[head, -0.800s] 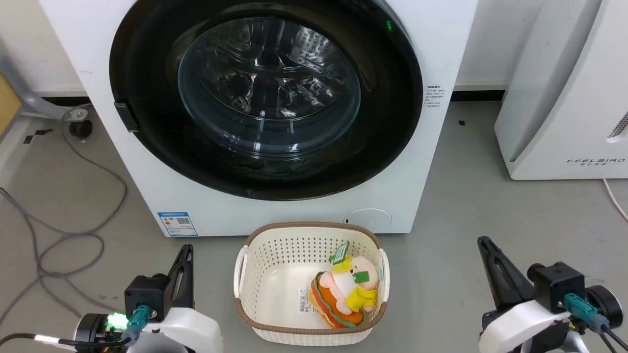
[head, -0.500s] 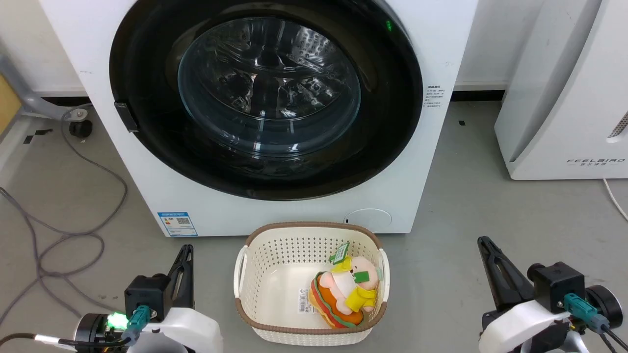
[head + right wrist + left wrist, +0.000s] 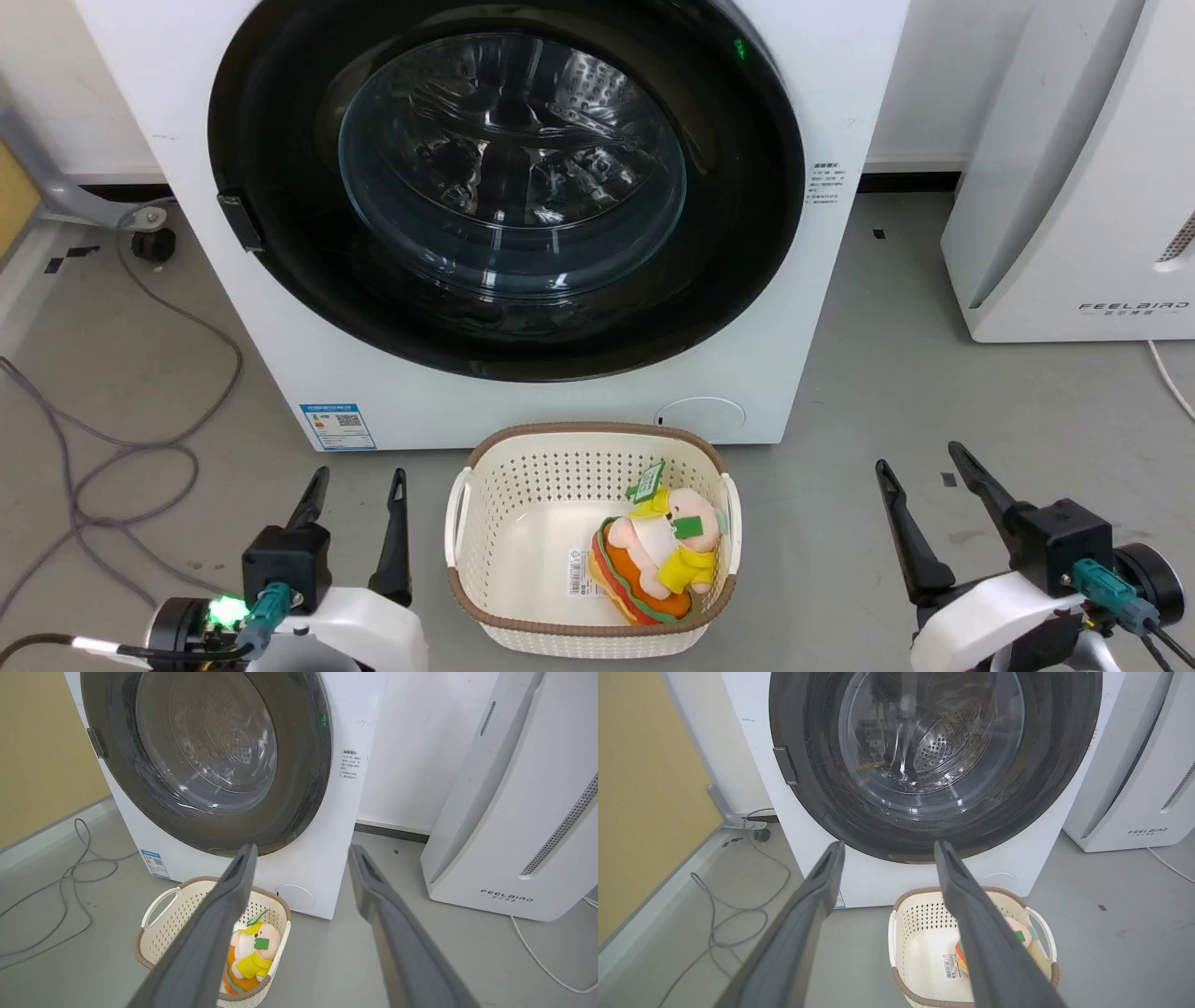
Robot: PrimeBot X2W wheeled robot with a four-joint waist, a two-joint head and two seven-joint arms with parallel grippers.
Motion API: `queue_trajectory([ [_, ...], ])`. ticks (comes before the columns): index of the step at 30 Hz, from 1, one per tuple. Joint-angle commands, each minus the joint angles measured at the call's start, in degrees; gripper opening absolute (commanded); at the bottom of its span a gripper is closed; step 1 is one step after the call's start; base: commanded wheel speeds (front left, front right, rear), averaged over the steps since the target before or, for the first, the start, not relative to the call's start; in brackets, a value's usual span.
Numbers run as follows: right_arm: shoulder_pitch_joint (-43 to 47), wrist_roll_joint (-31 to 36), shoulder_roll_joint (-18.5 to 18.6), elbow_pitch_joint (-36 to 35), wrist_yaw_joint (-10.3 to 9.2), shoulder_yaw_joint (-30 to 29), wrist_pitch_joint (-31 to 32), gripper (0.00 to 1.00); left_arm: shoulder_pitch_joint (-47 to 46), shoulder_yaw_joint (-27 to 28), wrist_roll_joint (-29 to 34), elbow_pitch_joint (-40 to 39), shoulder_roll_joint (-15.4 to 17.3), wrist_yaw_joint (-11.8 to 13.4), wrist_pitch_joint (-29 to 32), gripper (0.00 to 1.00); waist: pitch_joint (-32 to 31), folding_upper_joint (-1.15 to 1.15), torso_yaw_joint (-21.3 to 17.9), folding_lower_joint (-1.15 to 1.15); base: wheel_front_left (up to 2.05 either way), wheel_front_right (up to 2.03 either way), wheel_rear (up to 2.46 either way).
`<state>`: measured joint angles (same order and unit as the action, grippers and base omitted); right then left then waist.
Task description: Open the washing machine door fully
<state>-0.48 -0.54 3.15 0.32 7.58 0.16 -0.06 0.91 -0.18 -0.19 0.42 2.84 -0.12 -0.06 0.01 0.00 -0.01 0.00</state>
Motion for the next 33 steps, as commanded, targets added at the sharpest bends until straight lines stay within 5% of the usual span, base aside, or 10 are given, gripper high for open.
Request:
queue_trajectory([
  [1,0.2,-0.2,0.0,0.2,0.00,-0.1,-0.4,1.00,-0.1,-0.4,-0.5,0.3,0.0,0.2,-0.6,1.00,0.0,0.00,0.0,0.00,0.00,0.00,0.00],
  [6,0.3,-0.5,0.0,0.4,-0.01,-0.2,-0.8,1.00,-0.3,-1.1,-1.0,0.9,0.0,0.4,-1.2,1.00,0.0,0.00,0.0,0.00,0.00,0.00,0.00],
  [7,0.3,-0.6,0.0,0.5,-0.01,-0.2,-0.9,0.24,-0.4,-1.2,-1.1,1.0,0.0,0.5,-1.3,1.00,0.0,0.00,0.0,0.00,0.00,0.00,0.00],
  [8,0.3,-0.7,0.0,0.6,-0.01,-0.2,-1.0,0.00,-0.4,-1.4,-1.2,1.1,0.0,0.5,-1.4,1.00,0.0,0.00,0.0,0.00,0.00,0.00,0.00],
  [23,0.4,-2.9,-0.1,1.4,-0.02,-0.7,-2.6,0.00,-1.0,-3.2,-2.5,2.6,0.0,1.2,-3.2,1.00,0.1,0.00,0.2,0.00,0.00,0.00,0.00],
  [33,-1.1,-13.8,-0.1,3.6,-0.03,-2.0,-4.3,0.00,-1.4,-4.3,-3.4,3.5,0.0,1.7,-4.4,1.00,0.2,0.00,0.4,0.00,0.00,0.00,0.00],
])
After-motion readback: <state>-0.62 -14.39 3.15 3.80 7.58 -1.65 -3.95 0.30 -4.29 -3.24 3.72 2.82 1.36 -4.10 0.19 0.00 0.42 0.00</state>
